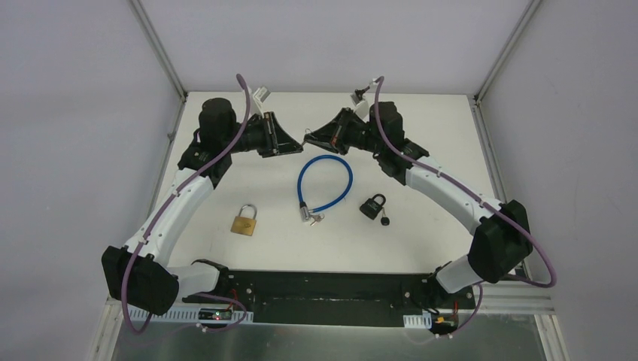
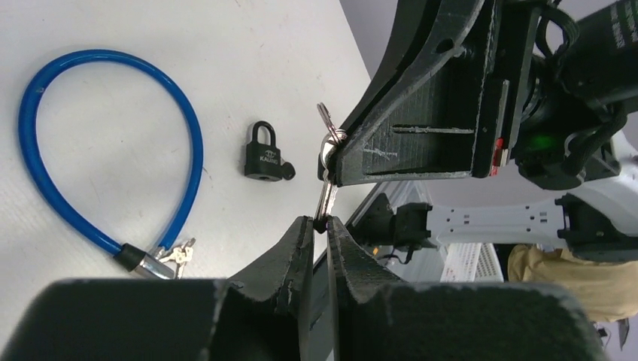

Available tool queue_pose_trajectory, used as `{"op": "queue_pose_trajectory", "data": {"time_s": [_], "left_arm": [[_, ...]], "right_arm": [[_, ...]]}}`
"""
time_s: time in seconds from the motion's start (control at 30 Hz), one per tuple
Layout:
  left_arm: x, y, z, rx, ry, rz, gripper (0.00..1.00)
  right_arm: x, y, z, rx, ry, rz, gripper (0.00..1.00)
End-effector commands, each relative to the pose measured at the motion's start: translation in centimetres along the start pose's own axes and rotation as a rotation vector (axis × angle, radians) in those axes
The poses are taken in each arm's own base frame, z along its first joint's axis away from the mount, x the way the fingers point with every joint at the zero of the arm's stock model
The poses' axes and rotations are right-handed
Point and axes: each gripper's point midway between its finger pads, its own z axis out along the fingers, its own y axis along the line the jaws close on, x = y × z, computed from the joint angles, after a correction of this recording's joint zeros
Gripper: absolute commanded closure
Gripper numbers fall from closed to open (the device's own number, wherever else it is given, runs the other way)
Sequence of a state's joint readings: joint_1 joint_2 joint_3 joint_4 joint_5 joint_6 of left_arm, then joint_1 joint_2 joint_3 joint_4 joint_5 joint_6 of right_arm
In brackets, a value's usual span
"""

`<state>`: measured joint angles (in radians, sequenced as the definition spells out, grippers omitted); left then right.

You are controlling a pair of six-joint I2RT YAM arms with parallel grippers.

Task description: Unlock with the key

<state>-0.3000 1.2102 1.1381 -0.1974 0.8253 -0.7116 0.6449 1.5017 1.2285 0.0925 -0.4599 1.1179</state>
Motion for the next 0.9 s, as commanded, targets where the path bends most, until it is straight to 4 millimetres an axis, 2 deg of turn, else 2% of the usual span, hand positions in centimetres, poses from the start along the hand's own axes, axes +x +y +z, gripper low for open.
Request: {"op": "queue_pose_trajectory", "data": {"time_s": [0.0, 0.03, 0.17, 0.4, 0.43, 0.47, 0.57, 0.67, 0.87], "left_arm": [[-0.4, -1.6, -0.4, 0.067, 0.009, 0.096, 0.93], [-0.3, -1.5, -0.4, 0.066, 0.011, 0.099, 1.0], [0.0, -0.8, -0.4, 0.041, 0.017, 0.126, 1.0], [1.4, 0.6, -0.8, 0.02, 0.084, 0.166, 1.0], [1.6, 0.6, -0.9, 0.02, 0.093, 0.171, 1.0], [1.7, 0.5, -1.0, 0.027, 0.105, 0.183, 0.97], [2.0, 0.9, -1.3, 0.014, 0.13, 0.217, 0.95], [2.1, 1.2, -1.4, -0.001, 0.133, 0.239, 1.0], [2.6, 1.1, -1.3, 0.02, 0.156, 0.222, 1.0]], "right_arm": [[0.7, 2.2, -0.3, -0.047, 0.07, -0.085, 1.0], [0.9, 2.1, -0.3, -0.047, 0.083, -0.102, 1.0], [2.0, 1.3, -0.2, -0.052, 0.174, -0.181, 1.0], [2.2, 0.5, -0.4, -0.004, 0.203, -0.153, 1.0], [4.1, 0.8, -1.5, -0.087, 0.322, -0.299, 1.0], [4.6, 0.7, -1.9, -0.103, 0.358, -0.34, 1.0], [4.9, 0.3, -2.3, -0.084, 0.388, -0.368, 1.0], [5.2, 0.3, -2.7, -0.084, 0.407, -0.371, 1.0], [5.6, 0.1, -2.9, -0.081, 0.422, -0.358, 1.0]]}}
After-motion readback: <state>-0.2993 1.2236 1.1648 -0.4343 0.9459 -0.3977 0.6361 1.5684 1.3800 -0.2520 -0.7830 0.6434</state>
